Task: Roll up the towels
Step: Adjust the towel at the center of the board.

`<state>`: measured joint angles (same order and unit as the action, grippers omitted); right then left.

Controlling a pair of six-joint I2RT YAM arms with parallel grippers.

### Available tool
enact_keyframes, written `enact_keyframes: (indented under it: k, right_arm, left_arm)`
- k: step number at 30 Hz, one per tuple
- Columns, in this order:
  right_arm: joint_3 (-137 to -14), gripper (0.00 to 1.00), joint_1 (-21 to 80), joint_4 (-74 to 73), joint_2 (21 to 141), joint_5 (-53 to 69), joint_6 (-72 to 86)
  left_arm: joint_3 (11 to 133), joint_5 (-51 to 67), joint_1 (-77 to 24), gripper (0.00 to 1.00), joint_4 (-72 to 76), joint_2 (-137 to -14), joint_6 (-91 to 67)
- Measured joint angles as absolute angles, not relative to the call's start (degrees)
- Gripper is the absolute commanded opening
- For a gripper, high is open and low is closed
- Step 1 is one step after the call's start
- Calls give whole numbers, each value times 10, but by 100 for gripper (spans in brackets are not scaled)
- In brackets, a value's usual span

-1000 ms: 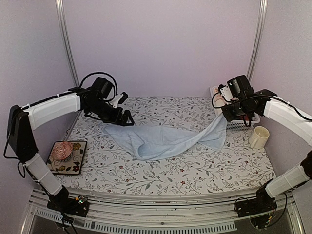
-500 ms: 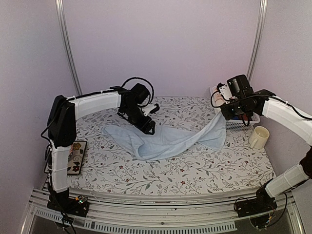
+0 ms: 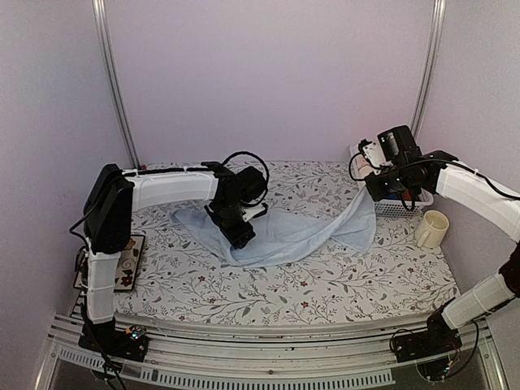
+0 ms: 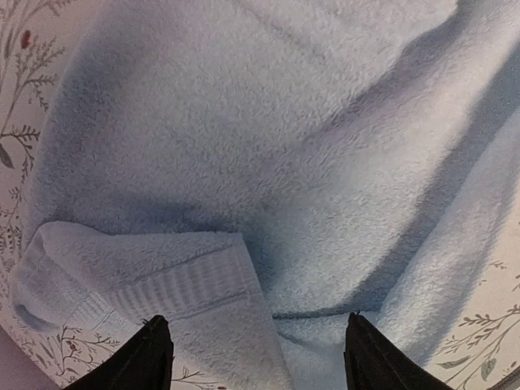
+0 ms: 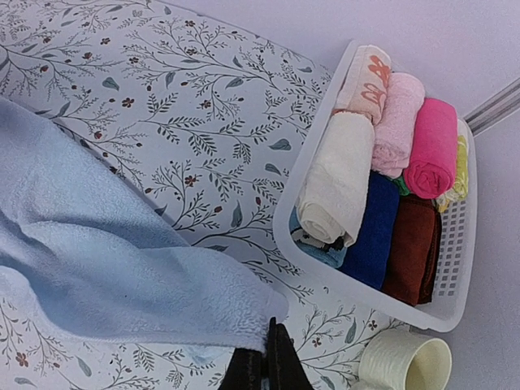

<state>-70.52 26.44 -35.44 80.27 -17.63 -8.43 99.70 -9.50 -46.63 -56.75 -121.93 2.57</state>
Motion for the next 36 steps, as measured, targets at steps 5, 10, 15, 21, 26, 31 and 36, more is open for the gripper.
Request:
enact_keyframes:
  k: [5, 10, 15, 21, 26, 31, 36]
  right_arm:
    - [-704, 2, 264, -352, 803, -164, -84]
    - [-704, 2, 264, -347, 803, -157, -84]
    - [-704, 2, 264, -346, 803, -149, -84]
    - [-704, 3, 264, -346, 803, -143, -84]
    - [-704, 2, 264, -346, 803, -142, -84]
    - [-704, 2, 264, -346, 803, -143, -84]
    - [-700, 2, 264, -346, 803, -149, -83]
  left_arm:
    - [973, -166, -467, 66, -569, -1219, 15]
    - [959, -222, -467, 60, -564, -1219, 1]
    - [924, -275, -467, 59, -561, -1203, -25]
    - [857, -344, -465, 57, -560, -1136, -90]
    - [805, -365, -464, 55, -559, -1063, -145]
    - [739, -356, -464, 56, -557, -1037, -199]
    - [649, -322, -457, 56, -551, -981, -265]
